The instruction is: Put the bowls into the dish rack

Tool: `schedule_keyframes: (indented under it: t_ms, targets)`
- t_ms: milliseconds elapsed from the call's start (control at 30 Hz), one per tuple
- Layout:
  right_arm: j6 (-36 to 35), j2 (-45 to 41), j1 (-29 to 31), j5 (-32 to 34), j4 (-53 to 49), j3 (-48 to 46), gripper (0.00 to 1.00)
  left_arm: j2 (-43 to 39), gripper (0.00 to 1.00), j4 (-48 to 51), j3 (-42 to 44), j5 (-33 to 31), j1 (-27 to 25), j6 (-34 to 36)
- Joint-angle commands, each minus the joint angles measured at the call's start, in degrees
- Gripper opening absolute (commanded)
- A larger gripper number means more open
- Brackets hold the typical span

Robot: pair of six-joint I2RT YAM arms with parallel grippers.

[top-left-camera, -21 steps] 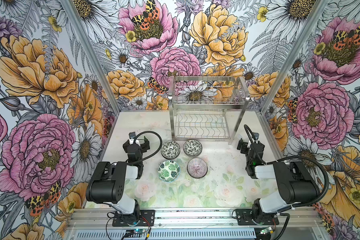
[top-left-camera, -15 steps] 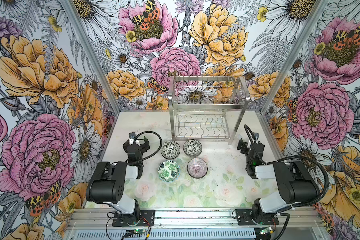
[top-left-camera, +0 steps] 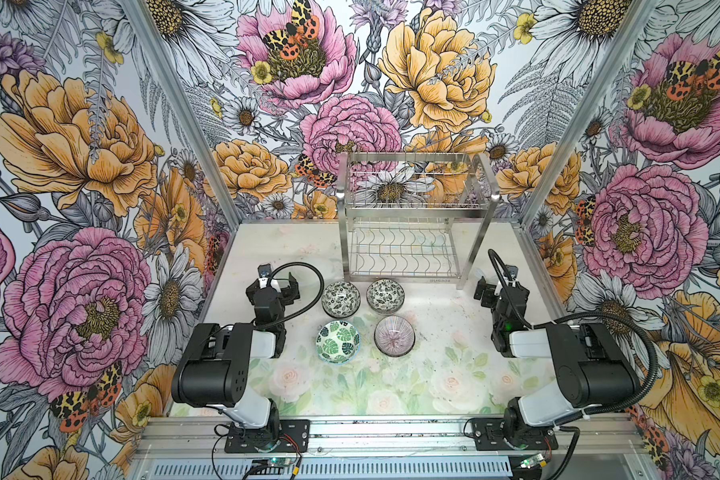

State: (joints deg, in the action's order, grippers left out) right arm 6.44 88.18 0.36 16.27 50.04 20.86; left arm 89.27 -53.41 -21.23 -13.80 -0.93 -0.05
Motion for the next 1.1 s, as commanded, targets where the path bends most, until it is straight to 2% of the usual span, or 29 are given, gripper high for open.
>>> schedule_keyframes:
  t_ms: [0, 400, 500, 633, 833, 900, 967, 1067]
  targets:
    - [0.50, -0.03, 0.03, 0.25, 1.51, 0.62, 1.00, -0.33, 0.99, -1.07, -0.13, 1.41, 0.49, -0.38]
    - [0.24, -0.38, 0.16, 0.41, 2.15, 0.25, 1.00, -0.46, 0.99, -1.33, -0.04, 1.41, 0.51, -0.38]
    - [-0.70, -4.28, 1.14, 1.82, -2.77, 1.68, 1.00, -5.12, 0.99, 3.53, -0.47, -3.38, -0.34, -1.33]
    - [-1.56, -13.57, 3.55, 6.21, -15.23, 5.03, 1.00, -16.21, 0.99, 17.26, -3.72, -12.58, -3.64, -0.87]
    - [-1.66, -26.40, 10.76, 11.73, -32.59, 12.95, 1.00, -28.62, 0.99, 42.03, -14.37, -18.16, -10.15, -1.17]
    - [-0.58, -29.18, 13.14, 11.43, -38.02, 15.70, 1.00, -31.31, 0.99, 49.53, -17.34, -16.70, -11.24, -4.09]
    - [0.89, -31.21, 15.46, 8.42, -43.08, 18.40, 0.99, -33.32, 0.99, 55.83, -19.42, -14.18, -12.62, -6.84]
    - [3.21, -30.75, 18.69, 4.75, -52.73, 24.07, 0.98, -33.95, 0.99, 63.45, -21.93, -9.10, -14.17, -9.75]
